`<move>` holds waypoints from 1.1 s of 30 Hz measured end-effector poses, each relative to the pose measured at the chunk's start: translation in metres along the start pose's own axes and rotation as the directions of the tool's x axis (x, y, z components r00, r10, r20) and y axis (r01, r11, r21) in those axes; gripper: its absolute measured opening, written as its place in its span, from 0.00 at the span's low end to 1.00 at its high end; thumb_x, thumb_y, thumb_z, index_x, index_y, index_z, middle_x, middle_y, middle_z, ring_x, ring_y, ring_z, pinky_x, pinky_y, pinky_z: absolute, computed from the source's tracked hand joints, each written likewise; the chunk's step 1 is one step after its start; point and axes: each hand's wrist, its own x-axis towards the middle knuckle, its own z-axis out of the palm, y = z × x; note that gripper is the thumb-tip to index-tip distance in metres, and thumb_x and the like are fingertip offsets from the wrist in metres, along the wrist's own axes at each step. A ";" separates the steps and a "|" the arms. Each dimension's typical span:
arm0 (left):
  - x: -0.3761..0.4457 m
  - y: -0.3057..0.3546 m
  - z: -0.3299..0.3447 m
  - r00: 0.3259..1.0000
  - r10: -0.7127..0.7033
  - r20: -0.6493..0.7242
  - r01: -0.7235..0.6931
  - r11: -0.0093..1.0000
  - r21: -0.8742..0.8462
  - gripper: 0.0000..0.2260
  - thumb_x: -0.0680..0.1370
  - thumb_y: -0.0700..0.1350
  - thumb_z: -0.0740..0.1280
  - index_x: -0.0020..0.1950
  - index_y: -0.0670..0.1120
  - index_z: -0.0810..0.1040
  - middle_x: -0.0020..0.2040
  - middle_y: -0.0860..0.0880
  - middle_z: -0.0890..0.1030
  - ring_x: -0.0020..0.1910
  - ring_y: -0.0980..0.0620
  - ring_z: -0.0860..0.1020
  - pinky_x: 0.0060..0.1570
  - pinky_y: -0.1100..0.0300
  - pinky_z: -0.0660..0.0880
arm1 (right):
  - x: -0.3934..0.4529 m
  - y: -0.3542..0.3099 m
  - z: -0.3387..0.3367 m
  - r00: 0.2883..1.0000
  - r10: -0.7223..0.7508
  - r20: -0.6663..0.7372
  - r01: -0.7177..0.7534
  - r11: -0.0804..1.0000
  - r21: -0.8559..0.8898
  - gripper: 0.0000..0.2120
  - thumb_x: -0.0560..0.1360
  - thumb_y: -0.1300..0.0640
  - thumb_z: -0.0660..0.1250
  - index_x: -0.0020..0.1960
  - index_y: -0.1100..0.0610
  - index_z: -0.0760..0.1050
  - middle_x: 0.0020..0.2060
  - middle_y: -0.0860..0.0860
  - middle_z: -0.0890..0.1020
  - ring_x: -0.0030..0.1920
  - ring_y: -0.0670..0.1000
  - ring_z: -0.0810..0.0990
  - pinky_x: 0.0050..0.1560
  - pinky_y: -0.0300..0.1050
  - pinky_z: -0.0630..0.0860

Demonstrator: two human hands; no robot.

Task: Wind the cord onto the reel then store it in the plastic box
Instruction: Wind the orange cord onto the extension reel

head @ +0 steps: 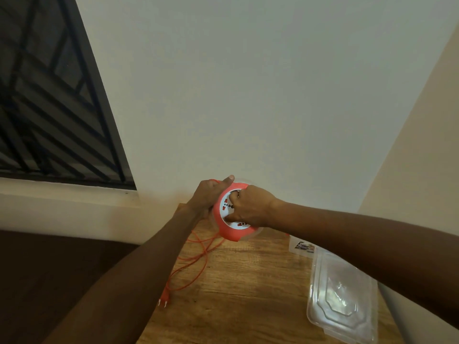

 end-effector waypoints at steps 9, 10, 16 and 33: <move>-0.001 0.008 0.002 0.997 0.050 -0.050 -0.049 0.998 0.027 0.21 0.79 0.61 0.70 0.48 0.42 0.87 0.46 0.42 0.89 0.45 0.40 0.88 0.54 0.40 0.85 | 0.003 -0.003 0.018 0.975 0.168 -0.143 -0.151 0.981 0.123 0.27 0.77 0.50 0.68 0.73 0.56 0.65 0.59 0.60 0.80 0.53 0.60 0.82 0.49 0.55 0.80; -0.001 0.009 0.002 0.995 0.062 -0.079 -0.061 0.998 0.009 0.21 0.79 0.61 0.71 0.49 0.41 0.87 0.46 0.42 0.89 0.44 0.40 0.88 0.53 0.40 0.85 | 0.004 -0.004 0.021 0.961 0.246 -0.129 -0.220 0.958 0.185 0.30 0.76 0.50 0.68 0.74 0.57 0.63 0.59 0.61 0.79 0.52 0.61 0.82 0.48 0.56 0.80; -0.003 0.016 0.007 0.973 0.138 -0.184 -0.138 0.990 0.015 0.22 0.80 0.58 0.70 0.47 0.38 0.86 0.42 0.40 0.88 0.39 0.42 0.88 0.44 0.49 0.86 | 0.017 -0.023 0.029 0.753 0.658 -0.001 -0.549 0.629 0.550 0.38 0.72 0.41 0.68 0.74 0.60 0.61 0.57 0.59 0.81 0.49 0.61 0.83 0.45 0.56 0.80; -0.003 0.011 0.000 0.985 0.060 -0.160 -0.060 0.998 0.008 0.19 0.80 0.59 0.70 0.42 0.45 0.86 0.41 0.43 0.89 0.40 0.43 0.88 0.49 0.46 0.86 | -0.004 -0.025 0.025 0.929 0.342 -0.141 -0.257 0.871 0.419 0.22 0.77 0.54 0.67 0.70 0.53 0.69 0.69 0.62 0.69 0.55 0.64 0.80 0.47 0.59 0.81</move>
